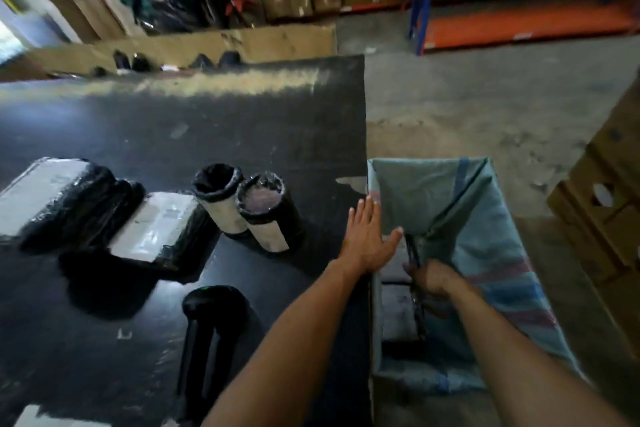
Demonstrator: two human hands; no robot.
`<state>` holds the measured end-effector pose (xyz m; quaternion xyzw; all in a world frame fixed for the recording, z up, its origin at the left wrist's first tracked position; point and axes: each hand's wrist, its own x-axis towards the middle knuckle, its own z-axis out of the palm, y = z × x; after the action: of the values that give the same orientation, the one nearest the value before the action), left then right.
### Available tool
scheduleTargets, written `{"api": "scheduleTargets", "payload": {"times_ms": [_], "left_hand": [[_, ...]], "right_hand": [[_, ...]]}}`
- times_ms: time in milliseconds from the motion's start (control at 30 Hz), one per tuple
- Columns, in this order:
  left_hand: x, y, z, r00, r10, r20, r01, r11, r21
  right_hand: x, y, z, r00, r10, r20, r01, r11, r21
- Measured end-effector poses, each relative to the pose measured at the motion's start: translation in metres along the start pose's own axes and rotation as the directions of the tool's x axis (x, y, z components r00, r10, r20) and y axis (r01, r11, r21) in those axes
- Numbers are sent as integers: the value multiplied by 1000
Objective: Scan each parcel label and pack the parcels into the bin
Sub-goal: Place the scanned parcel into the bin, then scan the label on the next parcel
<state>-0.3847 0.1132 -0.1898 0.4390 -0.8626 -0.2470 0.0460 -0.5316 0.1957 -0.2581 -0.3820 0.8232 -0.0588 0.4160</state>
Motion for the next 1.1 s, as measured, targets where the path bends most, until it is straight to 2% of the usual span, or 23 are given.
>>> {"api": "scheduleTargets", "payload": {"times_ms": [67,133,200,267,433,600,700,767,867,967,1100], "left_hand": [[-4,-3,-16,998,40,51,-36,997,-65],[-10,-7,-36,994,90,63,-91,996,-2],[-19,-10,-55,992,119,37,-121,990,70],[-29,-13,-78,987,163,-12,-162,986,37],[-65,-32,-150,926,283,-250,-306,950,-60],[-103,-86,-211,793,220,-568,-349,928,-128],[-119,-140,-236,742,85,-664,-225,966,-128],[-127,-181,-245,772,-29,-635,-53,992,-110],[-138,-237,-245,840,-231,-492,240,970,-46],[-149,-280,-236,845,-388,-368,404,914,-34],[-152,-312,-224,858,-456,-237,451,889,-80]], "right_hand": [[-25,-9,-12,996,-38,-86,37,999,-7],[-51,-20,-23,982,-50,-185,44,998,-38],[-77,-34,-31,963,-63,-263,48,997,-64],[-101,-51,-37,940,-82,-332,66,996,-60],[-158,-117,-42,832,-185,-523,197,980,-33],[-200,-200,-21,685,-333,-648,383,921,-69],[-222,-248,6,673,-429,-602,468,878,-103],[-234,-274,31,704,-493,-511,490,858,-152],[-239,-298,71,784,-516,-346,448,855,-262],[-231,-307,111,875,-407,-261,342,903,-262],[-218,-300,158,957,-214,-197,185,970,-158]]}}
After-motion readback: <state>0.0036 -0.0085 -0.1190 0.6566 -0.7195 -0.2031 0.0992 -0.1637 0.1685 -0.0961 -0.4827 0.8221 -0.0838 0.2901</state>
